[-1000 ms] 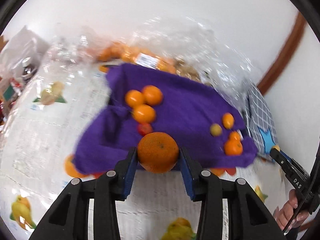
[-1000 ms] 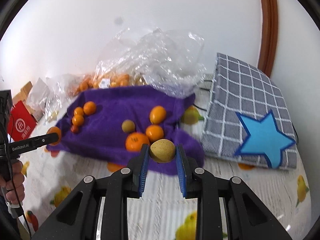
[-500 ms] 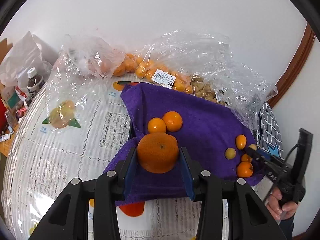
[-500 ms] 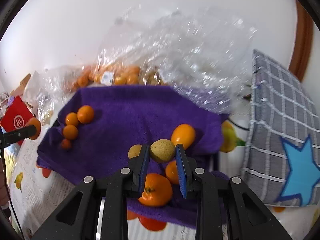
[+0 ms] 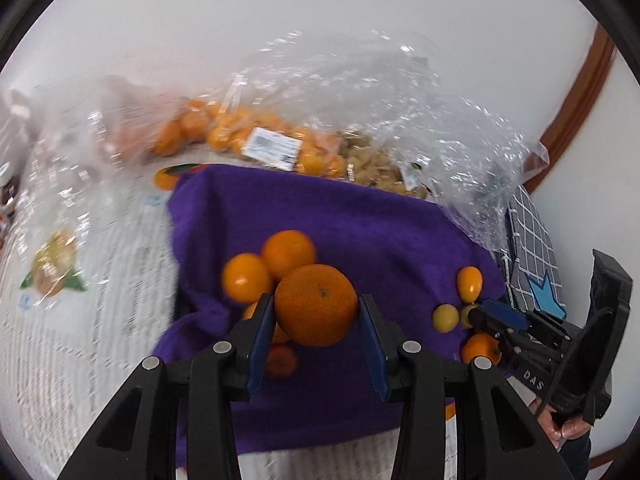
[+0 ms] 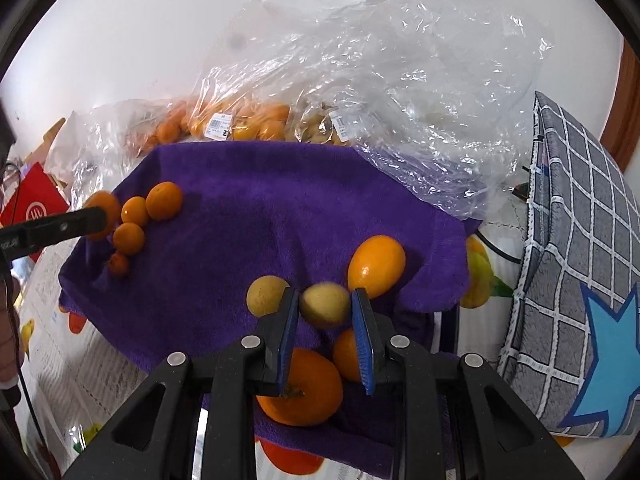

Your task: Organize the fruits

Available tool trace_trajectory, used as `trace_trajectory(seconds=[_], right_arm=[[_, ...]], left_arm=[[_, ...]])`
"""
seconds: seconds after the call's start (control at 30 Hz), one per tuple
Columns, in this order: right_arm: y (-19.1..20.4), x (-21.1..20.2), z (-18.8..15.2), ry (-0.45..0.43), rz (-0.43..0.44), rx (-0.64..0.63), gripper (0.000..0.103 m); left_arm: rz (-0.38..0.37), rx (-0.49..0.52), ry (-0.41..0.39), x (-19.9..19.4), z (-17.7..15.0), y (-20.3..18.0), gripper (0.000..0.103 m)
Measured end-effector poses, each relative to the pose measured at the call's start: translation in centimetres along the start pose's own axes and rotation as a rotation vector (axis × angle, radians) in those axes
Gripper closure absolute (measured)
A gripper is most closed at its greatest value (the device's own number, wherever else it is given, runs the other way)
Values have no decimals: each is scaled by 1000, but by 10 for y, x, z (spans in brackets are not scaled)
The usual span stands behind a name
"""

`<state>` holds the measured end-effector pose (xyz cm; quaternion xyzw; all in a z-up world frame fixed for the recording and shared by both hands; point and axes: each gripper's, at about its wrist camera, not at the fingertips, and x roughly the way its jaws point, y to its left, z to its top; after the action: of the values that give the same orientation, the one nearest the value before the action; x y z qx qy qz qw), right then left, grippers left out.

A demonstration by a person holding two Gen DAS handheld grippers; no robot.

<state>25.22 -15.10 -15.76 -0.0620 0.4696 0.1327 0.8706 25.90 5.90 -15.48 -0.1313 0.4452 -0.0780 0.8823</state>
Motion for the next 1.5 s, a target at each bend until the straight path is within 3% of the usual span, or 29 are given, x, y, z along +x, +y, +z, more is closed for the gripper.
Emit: trace_trajectory(seconds=[0.4, 0.63, 0.87, 1.13, 1.4, 1.5], right_arm=[[-10, -16, -9, -15, -3, 14, 73], [-16, -32, -10, -50, -20, 42, 66], [-17, -50, -13, -63, -53, 42, 65], [-18, -80, -18, -91, -93, 112, 58], [-8, -137, -31, -129, -90, 166, 51], [0, -160, -40, -148, -84, 161, 43]], left_arm=[[41, 63, 88, 49, -1, -29, 63], [54, 62, 96, 56, -3, -31, 63], [61, 34, 113, 56, -4, -29, 62], [58, 68, 53, 2, -13, -30, 48], [73, 84, -22, -68, -40, -41, 44], [85, 73, -45, -95, -56, -47, 43]])
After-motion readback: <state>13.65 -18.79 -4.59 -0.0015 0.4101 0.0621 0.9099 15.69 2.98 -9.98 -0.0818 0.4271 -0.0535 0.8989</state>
